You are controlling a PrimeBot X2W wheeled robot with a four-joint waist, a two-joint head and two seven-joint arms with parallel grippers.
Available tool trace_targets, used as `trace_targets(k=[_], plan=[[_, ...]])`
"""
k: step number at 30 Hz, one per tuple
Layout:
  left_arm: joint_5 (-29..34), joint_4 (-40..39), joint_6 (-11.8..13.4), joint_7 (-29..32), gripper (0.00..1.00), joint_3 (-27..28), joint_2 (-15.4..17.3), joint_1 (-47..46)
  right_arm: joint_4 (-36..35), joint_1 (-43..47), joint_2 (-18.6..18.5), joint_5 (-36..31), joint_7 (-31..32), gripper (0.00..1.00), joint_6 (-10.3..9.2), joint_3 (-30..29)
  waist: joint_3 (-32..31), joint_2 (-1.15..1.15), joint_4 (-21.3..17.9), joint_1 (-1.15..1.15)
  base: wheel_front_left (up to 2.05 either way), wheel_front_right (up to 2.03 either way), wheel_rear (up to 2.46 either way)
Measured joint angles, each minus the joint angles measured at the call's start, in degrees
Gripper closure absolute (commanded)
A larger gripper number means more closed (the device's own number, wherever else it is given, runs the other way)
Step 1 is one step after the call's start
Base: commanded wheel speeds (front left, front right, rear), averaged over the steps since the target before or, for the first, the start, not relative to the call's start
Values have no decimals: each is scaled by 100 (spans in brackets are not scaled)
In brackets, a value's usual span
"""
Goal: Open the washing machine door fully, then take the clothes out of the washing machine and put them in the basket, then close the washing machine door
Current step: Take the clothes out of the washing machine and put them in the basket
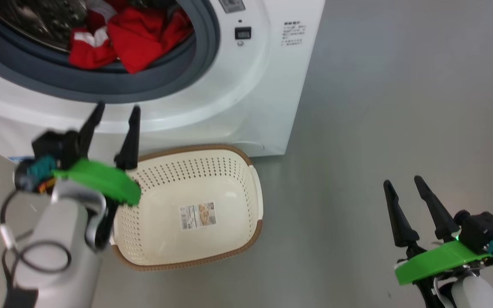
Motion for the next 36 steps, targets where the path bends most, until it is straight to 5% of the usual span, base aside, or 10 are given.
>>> trace_targets(k=[17,36], plan=[[231,2560,-9,795,0,-482,37,-3061,-108,-731,144,-5,0,0,0,103,1110,0,-269,0,0,0,0],[107,3727,-16,1053,0,-1077,587,-4230,-152,-1091,201,-5,0,0,0,412,1835,0,-659,0,0,0,0]])
